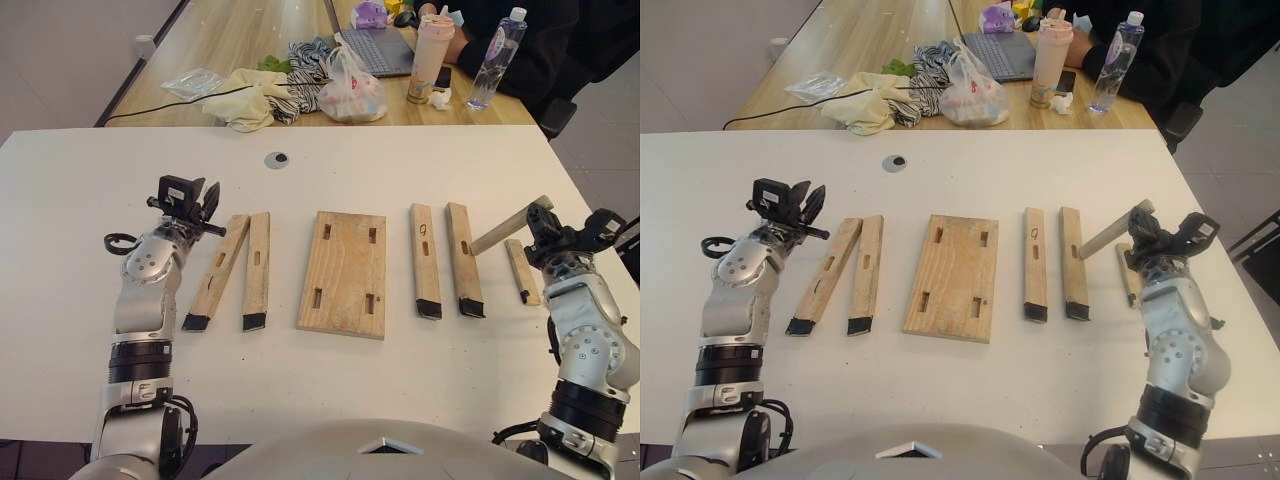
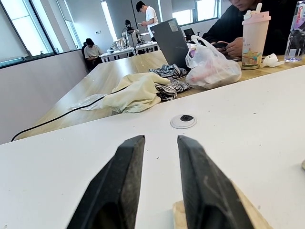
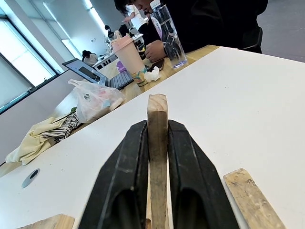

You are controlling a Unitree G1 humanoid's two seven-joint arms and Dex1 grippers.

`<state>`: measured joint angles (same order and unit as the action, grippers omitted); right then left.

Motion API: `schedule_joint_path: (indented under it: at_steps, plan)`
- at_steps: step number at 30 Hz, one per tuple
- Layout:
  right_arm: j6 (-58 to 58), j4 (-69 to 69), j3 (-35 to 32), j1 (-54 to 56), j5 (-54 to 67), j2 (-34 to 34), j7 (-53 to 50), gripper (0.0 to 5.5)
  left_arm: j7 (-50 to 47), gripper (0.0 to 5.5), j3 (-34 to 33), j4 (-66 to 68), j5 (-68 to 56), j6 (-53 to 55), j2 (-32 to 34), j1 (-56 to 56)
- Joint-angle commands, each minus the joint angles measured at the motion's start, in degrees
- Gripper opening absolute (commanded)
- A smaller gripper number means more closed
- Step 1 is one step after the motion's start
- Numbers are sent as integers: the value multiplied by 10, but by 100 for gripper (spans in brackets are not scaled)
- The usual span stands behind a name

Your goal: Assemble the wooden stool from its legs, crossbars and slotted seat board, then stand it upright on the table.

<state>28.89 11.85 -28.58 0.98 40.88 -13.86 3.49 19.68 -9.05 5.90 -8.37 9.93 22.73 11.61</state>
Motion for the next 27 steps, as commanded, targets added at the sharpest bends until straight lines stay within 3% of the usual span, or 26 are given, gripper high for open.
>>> schedule_joint_path:
  at_steps: [1,9,22,24,27]
  plan:
    - [19,4,-6,6,19,3,-8,38,6,122,1,5,8,1,14,11]
    - [44,35,4,36,39,-2,-16,38,9,122,14,14,15,-4,13,16]
    - [-41,-49,72,16,-77,3,5,38,24,122,24,46,25,-20,21,38]
    - [-82,-67,100,17,-119,10,12,38,25,122,24,48,25,-22,19,38]
    - [-232,-166,172,12,-240,33,12,38,28,122,31,58,24,-24,12,50]
